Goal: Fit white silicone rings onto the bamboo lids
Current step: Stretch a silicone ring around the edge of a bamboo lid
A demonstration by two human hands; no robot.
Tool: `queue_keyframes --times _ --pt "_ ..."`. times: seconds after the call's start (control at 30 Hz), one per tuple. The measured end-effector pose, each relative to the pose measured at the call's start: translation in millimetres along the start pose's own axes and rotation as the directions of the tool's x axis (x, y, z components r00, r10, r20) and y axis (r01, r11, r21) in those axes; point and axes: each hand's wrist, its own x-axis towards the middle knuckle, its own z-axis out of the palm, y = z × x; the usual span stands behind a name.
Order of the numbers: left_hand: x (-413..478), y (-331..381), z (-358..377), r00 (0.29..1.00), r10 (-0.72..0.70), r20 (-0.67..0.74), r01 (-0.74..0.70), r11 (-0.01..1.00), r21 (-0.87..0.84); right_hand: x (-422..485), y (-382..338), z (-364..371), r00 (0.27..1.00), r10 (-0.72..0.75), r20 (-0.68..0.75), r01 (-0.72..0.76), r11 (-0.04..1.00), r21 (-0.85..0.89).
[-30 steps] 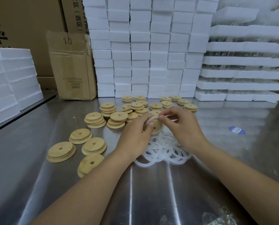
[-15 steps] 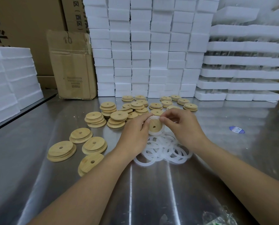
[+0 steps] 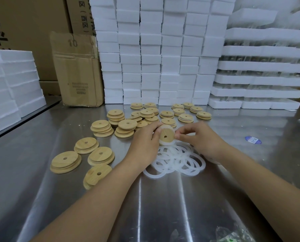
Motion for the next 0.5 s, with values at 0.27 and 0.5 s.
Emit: queue_keyframes --times 0.27,0.5 --pt "-0.8 -1.1 0.3 1.0 0.002 -0.024 -0.002 1.0 -0.005 -2.0 -5.4 1.0 0.998 -0.055 0.012 0.056 0.982 -0.18" --pt "3.9 -5.7 0.9 0.986 -0.158 -0.048 0.146 0.969 -0.2 -0.5 -6.1 2.7 0.996 -0.079 0.045 0.087 0.971 -0.222"
